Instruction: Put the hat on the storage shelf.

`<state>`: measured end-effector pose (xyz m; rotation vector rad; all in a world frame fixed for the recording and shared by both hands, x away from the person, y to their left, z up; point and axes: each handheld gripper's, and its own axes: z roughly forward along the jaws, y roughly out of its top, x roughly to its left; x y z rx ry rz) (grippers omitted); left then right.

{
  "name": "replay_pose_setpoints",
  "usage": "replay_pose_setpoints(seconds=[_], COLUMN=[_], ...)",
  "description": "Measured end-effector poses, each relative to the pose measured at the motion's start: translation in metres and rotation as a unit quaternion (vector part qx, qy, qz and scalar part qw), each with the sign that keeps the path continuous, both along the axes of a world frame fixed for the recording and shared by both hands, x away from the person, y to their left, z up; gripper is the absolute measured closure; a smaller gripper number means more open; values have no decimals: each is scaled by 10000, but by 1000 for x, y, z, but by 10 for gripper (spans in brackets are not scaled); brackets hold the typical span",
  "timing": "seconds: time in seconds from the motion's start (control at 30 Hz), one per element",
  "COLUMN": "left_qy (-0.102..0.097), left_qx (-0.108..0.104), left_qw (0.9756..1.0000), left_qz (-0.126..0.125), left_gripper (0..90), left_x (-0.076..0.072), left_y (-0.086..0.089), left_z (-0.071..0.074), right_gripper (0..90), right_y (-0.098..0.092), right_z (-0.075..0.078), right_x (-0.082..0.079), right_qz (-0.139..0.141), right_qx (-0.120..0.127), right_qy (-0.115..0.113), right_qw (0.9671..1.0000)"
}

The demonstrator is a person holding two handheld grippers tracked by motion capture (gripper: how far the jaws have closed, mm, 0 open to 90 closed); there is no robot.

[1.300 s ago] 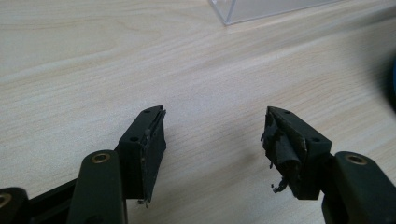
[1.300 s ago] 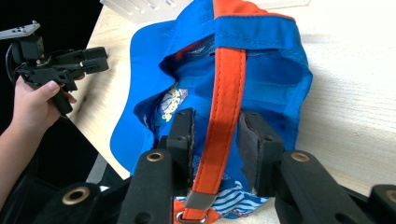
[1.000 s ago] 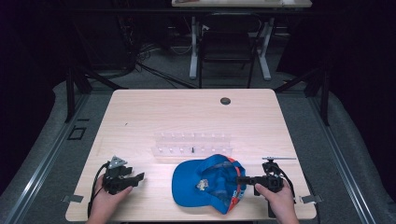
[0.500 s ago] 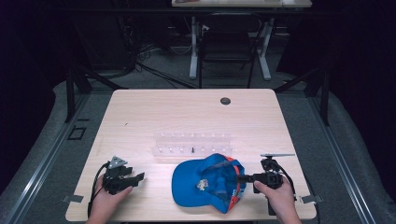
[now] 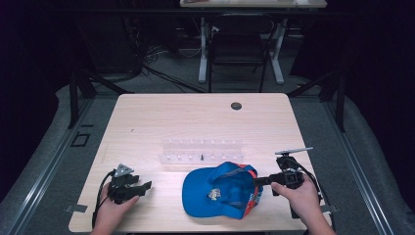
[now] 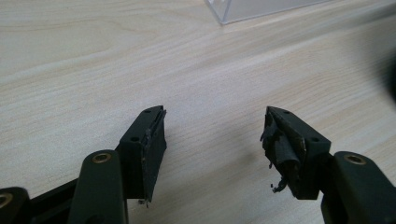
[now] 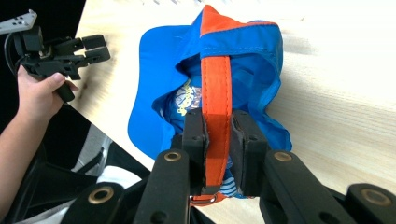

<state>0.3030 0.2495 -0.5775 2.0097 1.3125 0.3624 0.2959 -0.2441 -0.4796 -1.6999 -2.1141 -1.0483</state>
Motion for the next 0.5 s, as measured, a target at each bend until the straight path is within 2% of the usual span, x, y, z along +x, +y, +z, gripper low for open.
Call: replay_pose_setpoints(seconds=[0.03,0.1,0.23,0.3,0.33,0.5], left_qy=[0,-2,-21,-20,-26,-20], left_qx=[0,1,-13,-13,-11,-15], left_qw=[10000,10000,10000,10000,10000,10000], left_qz=[0,1,8,8,5,3], left_gripper=[391,391,391,391,391,391], left_x=[0,0,0,0,0,0], left_y=[0,0,0,0,-1,-1], left_z=[0,0,0,0,0,0], right_gripper=[774,774,774,775,775,775], right_y=[0,1,4,5,6,11], right_z=[0,11,22,24,30,45], right_x=[0,1,4,4,6,8], right_qz=[0,71,136,62,176,288], right_qx=[0,-125,-220,-245,-363,-480], right_qy=[0,56,71,83,97,111], right_qw=[10000,9999,9996,9996,9991,9984])
